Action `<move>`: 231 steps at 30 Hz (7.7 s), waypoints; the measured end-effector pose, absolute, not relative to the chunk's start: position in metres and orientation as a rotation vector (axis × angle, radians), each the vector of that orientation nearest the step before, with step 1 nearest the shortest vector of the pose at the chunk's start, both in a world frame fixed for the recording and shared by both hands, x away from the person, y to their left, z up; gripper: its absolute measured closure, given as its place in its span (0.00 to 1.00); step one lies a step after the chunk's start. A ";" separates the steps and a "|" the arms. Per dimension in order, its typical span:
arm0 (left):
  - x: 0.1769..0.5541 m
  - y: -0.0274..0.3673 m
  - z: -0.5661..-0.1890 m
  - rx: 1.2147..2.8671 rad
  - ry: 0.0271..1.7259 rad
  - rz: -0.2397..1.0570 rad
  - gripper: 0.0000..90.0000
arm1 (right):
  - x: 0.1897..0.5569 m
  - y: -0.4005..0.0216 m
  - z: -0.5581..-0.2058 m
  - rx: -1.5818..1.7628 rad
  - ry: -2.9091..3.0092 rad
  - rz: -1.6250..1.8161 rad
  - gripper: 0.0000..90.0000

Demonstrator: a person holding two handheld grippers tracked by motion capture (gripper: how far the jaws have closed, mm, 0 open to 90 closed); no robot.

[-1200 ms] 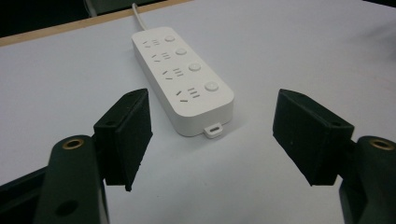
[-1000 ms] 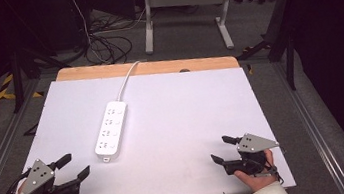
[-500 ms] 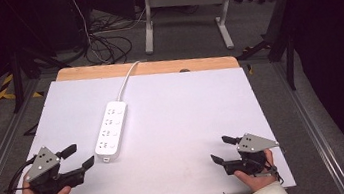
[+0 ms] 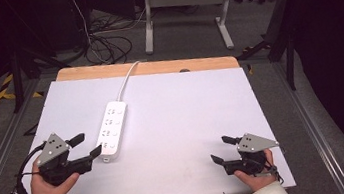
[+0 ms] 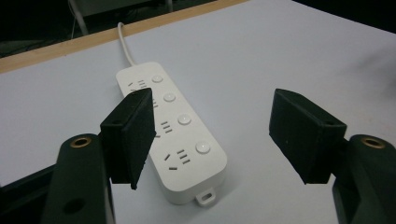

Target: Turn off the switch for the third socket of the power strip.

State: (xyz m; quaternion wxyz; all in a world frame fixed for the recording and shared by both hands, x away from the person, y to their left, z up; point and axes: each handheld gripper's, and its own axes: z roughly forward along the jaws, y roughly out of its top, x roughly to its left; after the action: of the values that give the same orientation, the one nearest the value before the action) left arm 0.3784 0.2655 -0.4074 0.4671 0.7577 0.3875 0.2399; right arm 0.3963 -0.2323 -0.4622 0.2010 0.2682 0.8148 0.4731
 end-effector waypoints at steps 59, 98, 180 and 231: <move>0.462 0.237 -0.447 1.894 1.045 0.509 1.00 | 0.396 -0.233 -0.463 0.730 2.279 1.336 0.30; 0.474 0.226 -0.469 2.042 1.083 0.517 1.00 | 0.396 -0.233 -0.463 0.724 2.279 1.344 0.30; 0.462 0.222 -0.436 2.004 1.090 0.501 0.98 | 0.397 -0.235 -0.463 0.741 2.276 1.369 0.30; 0.391 0.244 -0.383 1.891 0.878 0.566 0.27 | 0.396 -0.236 -0.462 0.730 2.274 1.369 0.30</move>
State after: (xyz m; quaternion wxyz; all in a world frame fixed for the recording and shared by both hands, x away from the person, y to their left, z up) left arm 0.3913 0.2443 -0.3827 0.4711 0.7721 0.3584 0.2311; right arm 0.3957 -0.2357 -0.4624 0.1929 0.2600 0.8106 0.4880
